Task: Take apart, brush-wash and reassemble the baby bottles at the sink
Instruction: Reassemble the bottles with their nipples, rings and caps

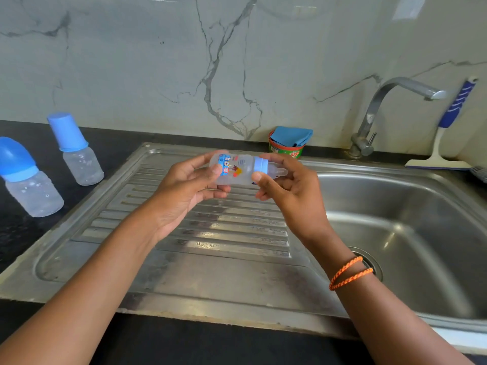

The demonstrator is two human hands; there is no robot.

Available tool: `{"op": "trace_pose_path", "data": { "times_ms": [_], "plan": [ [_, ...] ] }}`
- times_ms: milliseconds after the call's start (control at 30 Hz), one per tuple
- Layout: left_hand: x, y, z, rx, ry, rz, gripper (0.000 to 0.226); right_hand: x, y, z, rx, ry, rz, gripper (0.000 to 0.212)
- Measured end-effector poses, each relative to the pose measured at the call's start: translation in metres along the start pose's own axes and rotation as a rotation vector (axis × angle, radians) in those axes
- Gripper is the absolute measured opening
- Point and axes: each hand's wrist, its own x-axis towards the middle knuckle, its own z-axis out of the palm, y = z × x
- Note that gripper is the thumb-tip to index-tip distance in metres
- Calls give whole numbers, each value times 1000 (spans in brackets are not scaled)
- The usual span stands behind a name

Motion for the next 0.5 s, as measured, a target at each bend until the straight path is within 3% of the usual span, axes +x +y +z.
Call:
{"op": "trace_pose_path", "data": {
  "times_ms": [200,500],
  "plan": [
    [0,3,-5,-44,-107,75,54,-1,-5,0,-48,-67,-33,34],
    [0,-8,5,-4,4,-106,33,-11,-4,10,-333,-113,-121,28]
  ]
}}
